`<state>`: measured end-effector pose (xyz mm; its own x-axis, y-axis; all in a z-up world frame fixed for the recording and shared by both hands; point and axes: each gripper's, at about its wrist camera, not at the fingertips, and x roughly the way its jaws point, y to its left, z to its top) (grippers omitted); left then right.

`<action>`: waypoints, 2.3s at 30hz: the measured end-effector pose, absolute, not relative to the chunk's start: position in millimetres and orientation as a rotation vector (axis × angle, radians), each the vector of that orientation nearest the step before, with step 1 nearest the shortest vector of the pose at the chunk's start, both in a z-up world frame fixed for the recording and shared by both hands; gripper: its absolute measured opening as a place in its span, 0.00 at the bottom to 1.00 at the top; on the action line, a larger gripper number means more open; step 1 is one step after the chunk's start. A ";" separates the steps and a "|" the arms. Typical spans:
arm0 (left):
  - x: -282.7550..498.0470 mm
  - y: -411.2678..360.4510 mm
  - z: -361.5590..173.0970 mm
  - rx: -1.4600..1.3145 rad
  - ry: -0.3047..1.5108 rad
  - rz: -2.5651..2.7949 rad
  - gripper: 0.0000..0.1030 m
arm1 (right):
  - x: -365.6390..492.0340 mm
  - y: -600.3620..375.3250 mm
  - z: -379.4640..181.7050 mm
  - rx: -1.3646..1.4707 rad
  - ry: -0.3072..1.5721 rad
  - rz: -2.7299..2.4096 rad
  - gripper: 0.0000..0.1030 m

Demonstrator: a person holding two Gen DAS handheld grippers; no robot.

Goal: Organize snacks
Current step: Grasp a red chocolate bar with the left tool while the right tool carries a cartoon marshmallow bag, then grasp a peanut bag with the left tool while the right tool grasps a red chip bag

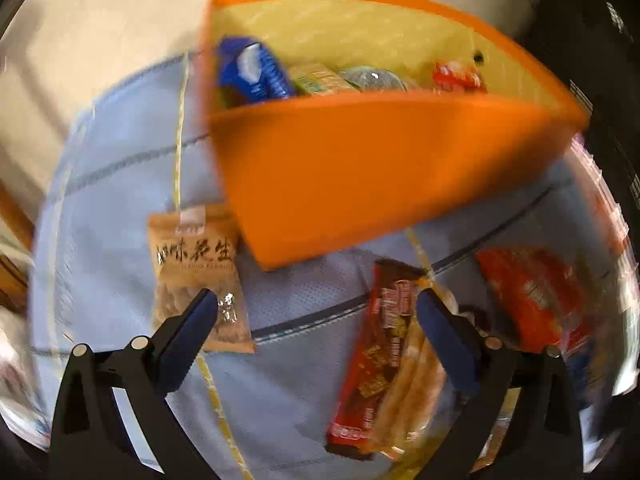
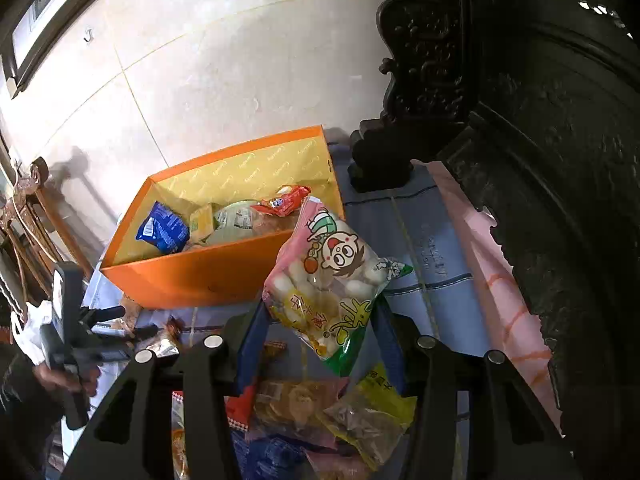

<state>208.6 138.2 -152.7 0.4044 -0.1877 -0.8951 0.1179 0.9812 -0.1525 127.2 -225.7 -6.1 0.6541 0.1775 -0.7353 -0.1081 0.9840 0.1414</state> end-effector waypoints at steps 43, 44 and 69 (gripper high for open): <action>254.1 82.4 37.1 0.112 0.873 -0.094 0.23 | 247.6 -137.6 84.6 -0.036 0.769 0.348 0.50; 260.9 83.0 32.5 0.131 0.888 -0.067 0.29 | 258.1 -130.0 80.3 -0.089 0.783 0.328 0.53; 231.4 183.8 -182.0 0.071 1.182 -0.098 0.96 | 177.9 -105.1 -142.4 0.103 1.309 0.175 0.96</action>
<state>231.4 183.8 -182.0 0.3760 -0.0394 -0.9258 0.1135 0.9935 0.0038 177.9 -105.1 -142.4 0.2481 0.1860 -0.9507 -0.0699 0.9823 0.1739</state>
